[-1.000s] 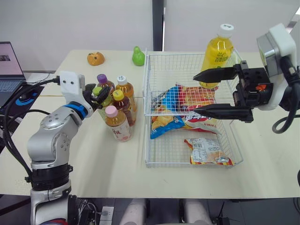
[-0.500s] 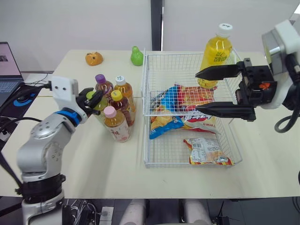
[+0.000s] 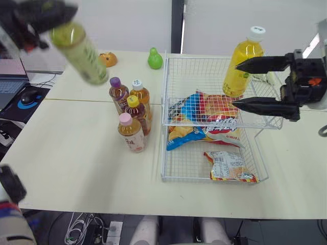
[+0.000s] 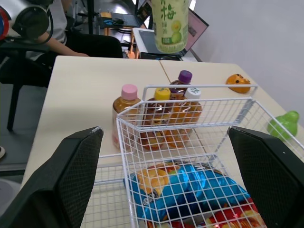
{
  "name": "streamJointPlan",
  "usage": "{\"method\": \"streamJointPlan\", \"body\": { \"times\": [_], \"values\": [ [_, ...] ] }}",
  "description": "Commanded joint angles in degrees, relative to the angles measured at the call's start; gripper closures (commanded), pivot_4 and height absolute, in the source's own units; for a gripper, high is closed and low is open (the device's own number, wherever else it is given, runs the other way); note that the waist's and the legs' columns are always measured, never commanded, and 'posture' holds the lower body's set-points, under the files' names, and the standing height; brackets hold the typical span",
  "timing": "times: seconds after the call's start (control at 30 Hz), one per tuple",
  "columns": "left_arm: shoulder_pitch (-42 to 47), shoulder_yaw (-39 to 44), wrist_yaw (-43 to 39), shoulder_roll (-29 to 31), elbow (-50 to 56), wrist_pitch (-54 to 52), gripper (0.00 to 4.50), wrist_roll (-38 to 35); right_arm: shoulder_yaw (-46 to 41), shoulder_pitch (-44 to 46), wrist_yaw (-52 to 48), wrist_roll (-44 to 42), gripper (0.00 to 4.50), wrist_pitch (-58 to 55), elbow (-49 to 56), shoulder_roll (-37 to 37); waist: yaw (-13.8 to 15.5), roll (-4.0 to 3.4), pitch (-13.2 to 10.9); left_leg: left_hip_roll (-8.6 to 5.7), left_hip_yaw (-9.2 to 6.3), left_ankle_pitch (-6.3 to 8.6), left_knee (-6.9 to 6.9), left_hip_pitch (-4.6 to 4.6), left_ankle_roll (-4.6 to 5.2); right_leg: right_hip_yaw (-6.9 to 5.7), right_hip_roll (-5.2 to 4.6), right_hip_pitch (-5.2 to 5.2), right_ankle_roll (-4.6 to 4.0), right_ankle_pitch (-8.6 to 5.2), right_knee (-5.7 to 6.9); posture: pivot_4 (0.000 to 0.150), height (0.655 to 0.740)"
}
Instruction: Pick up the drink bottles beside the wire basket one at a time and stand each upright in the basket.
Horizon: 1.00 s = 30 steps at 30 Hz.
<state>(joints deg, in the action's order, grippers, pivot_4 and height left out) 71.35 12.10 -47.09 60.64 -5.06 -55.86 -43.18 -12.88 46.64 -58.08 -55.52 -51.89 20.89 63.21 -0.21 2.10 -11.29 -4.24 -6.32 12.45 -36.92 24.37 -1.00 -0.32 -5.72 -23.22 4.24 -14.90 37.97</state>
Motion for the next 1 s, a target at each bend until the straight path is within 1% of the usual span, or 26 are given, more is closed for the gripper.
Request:
{"method": "streamJointPlan", "body": {
  "times": [0.03, 0.1, 0.23, 0.33, 0.43, 0.63, 1.0],
  "values": [
    [11.3, -6.0, -5.6, -2.7, -8.7, 1.1, 3.11, 3.6, -4.8, -2.0, 0.5, -0.4, 0.00, -0.2, 1.1, 2.1, -0.2, -0.02, 0.0, 0.00, -0.01, 0.00, 0.03, 0.00, 0.00, 0.01, 0.00, -0.02, 0.00, 0.00, 0.02, 0.150, 0.7400],
    [17.9, -9.5, -8.9, -6.2, -14.7, 2.4, 3.11, 5.9, -7.1, -4.5, 1.4, -0.5, 0.00, -0.9, 1.9, 2.8, -0.3, 0.01, -0.1, -0.01, -0.03, -0.01, -0.01, 0.04, 0.00, -0.04, 0.05, -0.04, -0.02, -0.01, 0.07, 0.150, 0.7400],
    [25.8, -12.9, -14.1, -12.3, -23.8, 5.5, 3.11, 9.8, -11.0, -8.1, 3.5, -1.5, 0.00, -2.1, 3.4, 3.2, -0.8, 0.00, -0.1, 0.00, 0.00, 0.00, -0.02, 0.10, 0.01, -0.01, 0.02, -0.07, 0.00, -0.02, 0.03, 0.150, 0.7400],
    [30.1, -14.0, -17.3, -17.3, -29.8, 7.9, 3.11, 11.9, -14.2, -11.1, 5.2, -2.0, 0.00, -3.3, 4.6, 3.6, -1.2, 0.00, -0.1, 0.00, -0.01, 0.00, -0.02, 0.13, 0.01, -0.02, 0.01, -0.09, 0.01, -0.02, 0.03, 0.150, 0.7400],
    [32.6, -14.6, -19.9, -22.1, -34.8, 10.3, 3.11, 14.0, -17.0, -13.6, 7.1, -2.8, 0.00, -4.0, 5.7, 3.7, -1.6, -0.03, -0.1, 0.00, 0.00, -0.01, -0.04, 0.19, 0.02, -0.02, -0.03, -0.13, 0.01, -0.03, 0.04, 0.150, 0.7400],
    [33.2, -15.2, -21.6, -31.7, -42.1, 15.8, 3.11, 18.2, -21.4, -18.0, 10.2, -4.3, 0.00, -5.0, 8.2, 3.6, -1.5, -0.04, -0.1, -0.02, 0.00, -0.01, -0.06, 0.19, 0.03, -0.02, -0.05, -0.15, 0.01, -0.02, 0.11, 0.150, 0.7400],
    [31.1, -14.5, -17.9, -42.7, -53.8, 29.1, 3.11, 26.1, -26.6, -22.4, 15.7, -5.7, 0.00, -4.8, 10.2, 3.5, -1.3, -0.05, -0.1, -0.04, 0.01, -0.02, -0.08, 0.24, 0.04, -0.02, -0.08, -0.20, 0.01, -0.02, 0.14, 0.150, 0.7400]
  ]
}}
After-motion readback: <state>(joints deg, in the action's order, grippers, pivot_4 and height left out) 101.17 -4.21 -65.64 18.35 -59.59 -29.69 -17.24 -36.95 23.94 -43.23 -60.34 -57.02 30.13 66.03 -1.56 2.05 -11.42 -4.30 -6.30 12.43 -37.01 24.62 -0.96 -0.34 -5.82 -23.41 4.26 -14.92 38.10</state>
